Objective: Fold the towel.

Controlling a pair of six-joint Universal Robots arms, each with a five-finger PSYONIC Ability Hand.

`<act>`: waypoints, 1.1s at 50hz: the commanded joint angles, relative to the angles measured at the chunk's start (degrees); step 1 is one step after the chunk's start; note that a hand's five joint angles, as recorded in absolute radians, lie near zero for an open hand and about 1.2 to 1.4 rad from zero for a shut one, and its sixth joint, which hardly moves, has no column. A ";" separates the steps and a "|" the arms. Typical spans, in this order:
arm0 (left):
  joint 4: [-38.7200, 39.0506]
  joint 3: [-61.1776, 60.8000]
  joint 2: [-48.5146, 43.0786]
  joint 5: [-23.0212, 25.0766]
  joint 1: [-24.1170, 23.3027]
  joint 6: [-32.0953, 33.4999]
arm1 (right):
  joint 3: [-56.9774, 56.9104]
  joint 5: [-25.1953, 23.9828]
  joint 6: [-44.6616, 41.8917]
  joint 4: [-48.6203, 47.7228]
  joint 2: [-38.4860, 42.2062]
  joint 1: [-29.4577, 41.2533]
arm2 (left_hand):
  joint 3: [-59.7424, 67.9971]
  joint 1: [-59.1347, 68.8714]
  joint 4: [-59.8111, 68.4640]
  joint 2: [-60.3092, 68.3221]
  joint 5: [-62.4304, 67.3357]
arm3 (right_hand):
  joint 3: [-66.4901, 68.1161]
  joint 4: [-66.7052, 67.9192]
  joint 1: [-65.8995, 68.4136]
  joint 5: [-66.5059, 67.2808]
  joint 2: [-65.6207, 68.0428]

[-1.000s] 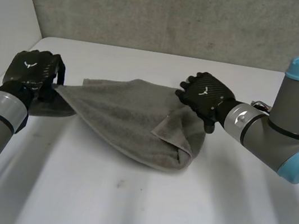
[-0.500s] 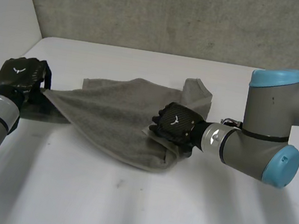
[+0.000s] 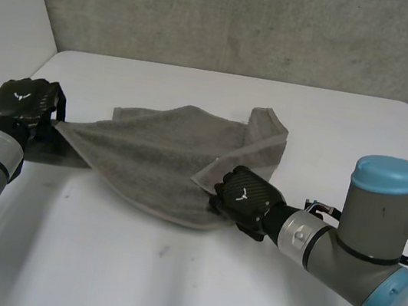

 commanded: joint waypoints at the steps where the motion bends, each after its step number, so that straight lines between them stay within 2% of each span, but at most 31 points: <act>1: 0.00 -0.08 0.00 0.00 0.01 0.00 | 0.15 1.23 4.23 -4.68 1.00 0.69 | 10.23 12.12 10.19 10.25 11.47 | -2.09 -2.21 -2.07 -2.04 -2.37; 10: -0.09 -0.08 0.00 0.00 0.01 0.00 | -1.35 1.40 3.53 -4.77 3.55 0.78 | 10.23 12.12 10.19 10.25 11.47 | -1.42 -1.53 -1.40 -1.37 -1.69; 16: -0.09 -0.17 0.00 0.00 0.01 0.00 | -2.58 1.93 3.27 -5.56 5.58 0.86 | 10.23 12.12 10.19 10.25 11.47 | 4.64 4.52 4.66 4.68 4.36; 17: -0.09 -0.17 0.00 0.00 0.01 -0.09 | -2.75 2.02 3.35 -6.00 5.84 0.86 | 10.23 12.12 10.19 10.25 11.47 | 11.80 11.68 11.82 11.85 11.52; 18: -0.09 -0.17 0.00 0.00 0.01 -0.09 | -2.76 2.02 3.35 -6.00 5.84 0.86 | 10.23 12.12 10.19 10.25 11.47 | 11.87 11.75 11.89 11.92 11.59; 20: -0.09 -0.17 0.00 0.00 0.01 -0.09 | -2.67 2.20 3.53 -6.97 5.93 0.86 | 10.23 12.12 10.19 10.25 11.47 | 30.11 29.99 30.13 30.16 29.83; 21: -0.09 -0.17 0.00 0.00 0.01 -0.09 | -2.67 2.20 3.53 -6.97 5.93 0.86 | 10.23 12.12 10.19 10.25 11.47 | 30.20 30.09 30.23 30.25 29.93; 22: -0.09 -0.35 0.00 0.09 0.01 -0.09 | -2.58 2.20 3.79 -7.14 5.67 0.86 | 10.23 12.12 10.19 10.25 11.47 | 38.14 38.02 38.16 38.19 37.86; 24: 0.00 -0.61 0.09 0.09 0.01 0.00 | -2.41 2.20 4.06 -7.15 5.31 0.95 | 10.23 12.12 10.19 10.25 11.47 | 38.22 38.10 38.24 38.27 37.94; 29: 0.00 -1.05 0.35 0.09 0.01 0.00 | -1.61 2.64 4.23 -6.71 0.92 0.86 | 10.23 12.12 10.19 10.25 11.47 | 38.22 38.10 38.24 38.27 37.94; 31: 0.00 -1.31 0.79 0.09 -0.08 0.00 | -0.04 2.64 4.84 -5.83 -4.24 0.25 | 10.23 12.12 10.19 10.25 11.47 | 38.22 38.10 38.24 38.27 37.94; 32: 0.00 -1.31 0.79 0.09 -0.08 0.00 | -0.03 2.64 4.85 -5.83 -4.27 0.25 | 10.23 12.12 10.19 10.25 11.47 | 38.22 38.10 38.24 38.27 37.94; 34: 0.00 -1.67 1.14 0.09 -0.61 -0.09 | 1.46 2.81 5.90 -4.17 -10.65 0.25 | 10.23 12.12 10.19 10.25 11.47 | 38.22 38.10 38.24 38.27 37.94; 37: 0.00 -1.67 1.76 0.09 -0.87 -0.09 | 1.81 3.16 6.78 -2.93 -14.20 0.25 | 10.23 12.12 10.19 10.25 11.47 | 38.22 38.10 38.24 38.27 37.94; 39: -0.35 -1.93 4.99 0.09 -1.05 -0.35 | 1.81 4.74 9.75 -0.57 -21.46 0.16 | 10.23 12.12 10.19 10.25 11.47 | 38.22 38.10 38.24 38.27 37.94; 40: -0.35 -1.93 5.01 0.09 -1.05 -0.35 | 1.81 4.74 9.77 -0.55 -21.49 0.16 | 10.23 12.12 10.19 10.25 11.47 | 38.22 38.10 38.24 38.27 37.94; 42: -0.44 -2.28 8.77 0.18 -1.57 -0.62 | 1.12 7.37 12.92 1.54 -28.23 -0.10 | 10.23 12.12 10.19 10.25 11.47 | 38.22 38.10 38.24 38.27 37.94; 43: -0.44 -2.28 8.79 0.18 -1.57 -0.62 | 1.11 7.38 12.93 1.55 -28.26 -0.10 | 10.23 12.12 10.19 10.25 11.47 | 38.22 38.10 38.24 38.27 37.94; 45: -0.53 -2.72 12.47 1.75 -2.62 -2.28 | 0.06 10.44 14.77 4.00 -32.98 -0.63 | 10.23 12.12 10.19 10.25 11.47 | 38.22 38.10 38.24 38.27 37.94; 48: -0.44 -3.07 14.24 2.73 -3.07 -3.96 | -0.47 12.30 14.95 5.51 -34.59 -1.16 | 10.23 12.12 10.19 10.25 11.47 | 38.22 38.10 38.24 38.27 37.94; 50: -0.27 -3.68 16.34 4.74 -3.59 -8.07 | -1.00 16.76 14.95 9.79 -35.82 -1.25 | 10.23 12.12 10.19 10.25 11.47 | 38.22 38.10 38.24 38.27 37.94; 51: -0.27 -3.69 16.35 4.75 -3.60 -8.09 | -1.00 16.79 14.95 9.82 -35.82 -1.25 | 10.23 12.12 10.19 10.25 11.47 | 38.22 38.10 38.24 38.27 37.94; 53: -0.09 -4.13 16.53 5.88 -3.86 -10.36 | -2.14 21.86 14.43 16.81 -33.55 -0.63 | 10.23 12.12 10.19 10.25 11.47 | 38.22 38.10 38.24 38.27 37.94; 55: -0.09 -4.21 16.09 6.06 -4.03 -10.63 | -3.01 23.36 14.08 20.42 -30.84 -0.20 | 10.23 12.12 10.19 10.25 11.47 | 38.22 38.10 38.24 38.27 37.94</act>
